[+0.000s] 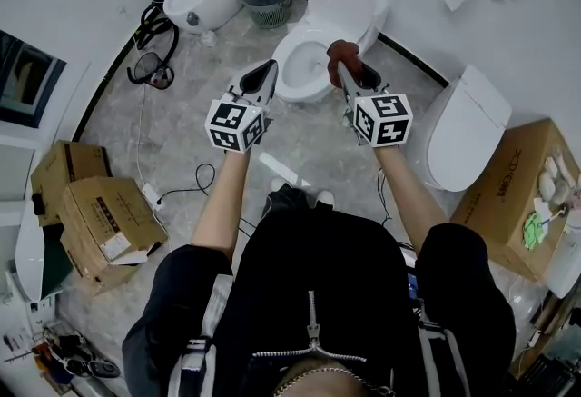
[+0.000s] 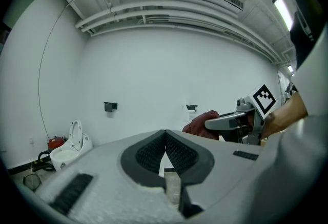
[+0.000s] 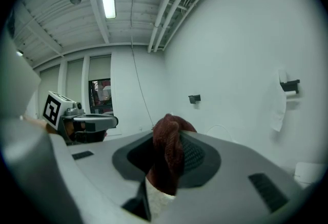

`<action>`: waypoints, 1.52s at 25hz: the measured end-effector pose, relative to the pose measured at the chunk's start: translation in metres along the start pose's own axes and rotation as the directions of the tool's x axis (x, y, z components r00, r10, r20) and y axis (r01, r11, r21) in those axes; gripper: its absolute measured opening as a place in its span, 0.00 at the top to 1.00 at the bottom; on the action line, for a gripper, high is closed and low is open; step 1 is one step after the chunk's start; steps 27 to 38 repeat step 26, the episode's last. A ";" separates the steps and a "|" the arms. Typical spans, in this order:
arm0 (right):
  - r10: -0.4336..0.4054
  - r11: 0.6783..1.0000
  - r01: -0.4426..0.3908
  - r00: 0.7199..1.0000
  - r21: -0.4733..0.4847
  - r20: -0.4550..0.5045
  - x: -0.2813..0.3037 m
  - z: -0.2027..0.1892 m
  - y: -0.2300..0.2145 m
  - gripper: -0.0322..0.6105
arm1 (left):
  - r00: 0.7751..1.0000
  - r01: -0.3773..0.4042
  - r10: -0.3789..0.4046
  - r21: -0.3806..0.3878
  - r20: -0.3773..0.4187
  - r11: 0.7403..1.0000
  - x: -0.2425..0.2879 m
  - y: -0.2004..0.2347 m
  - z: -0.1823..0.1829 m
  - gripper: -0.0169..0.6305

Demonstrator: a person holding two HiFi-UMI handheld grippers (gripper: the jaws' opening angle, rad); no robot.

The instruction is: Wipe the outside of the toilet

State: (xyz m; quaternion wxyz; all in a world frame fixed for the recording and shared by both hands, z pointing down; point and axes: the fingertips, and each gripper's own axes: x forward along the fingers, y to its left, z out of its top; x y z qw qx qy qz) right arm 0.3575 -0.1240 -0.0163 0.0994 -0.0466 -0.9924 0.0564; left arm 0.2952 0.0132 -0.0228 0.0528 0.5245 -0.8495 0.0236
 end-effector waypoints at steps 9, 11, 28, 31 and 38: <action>-0.002 0.999 0.004 0.999 -0.037 0.052 -0.022 0.010 0.005 0.80 | 1.000 -0.011 0.011 0.001 -0.010 1.000 -0.012 -0.011 -0.005 0.96; -0.002 0.999 0.004 0.998 -0.039 0.063 -0.026 0.013 0.006 0.80 | 1.000 -0.017 0.017 0.000 -0.008 1.000 -0.014 -0.011 -0.003 0.96; 0.026 0.999 -0.023 0.998 -0.048 0.060 -0.032 0.008 0.018 0.80 | 1.000 -0.026 0.026 -0.009 -0.012 1.000 -0.026 -0.015 -0.010 0.96; 0.026 0.999 -0.023 0.998 -0.048 0.060 -0.032 0.008 0.018 0.80 | 1.000 -0.026 0.026 -0.009 -0.012 1.000 -0.026 -0.015 -0.010 0.96; 0.026 0.999 -0.023 0.998 -0.048 0.060 -0.032 0.008 0.018 0.80 | 1.000 -0.026 0.026 -0.009 -0.012 1.000 -0.026 -0.015 -0.010 0.96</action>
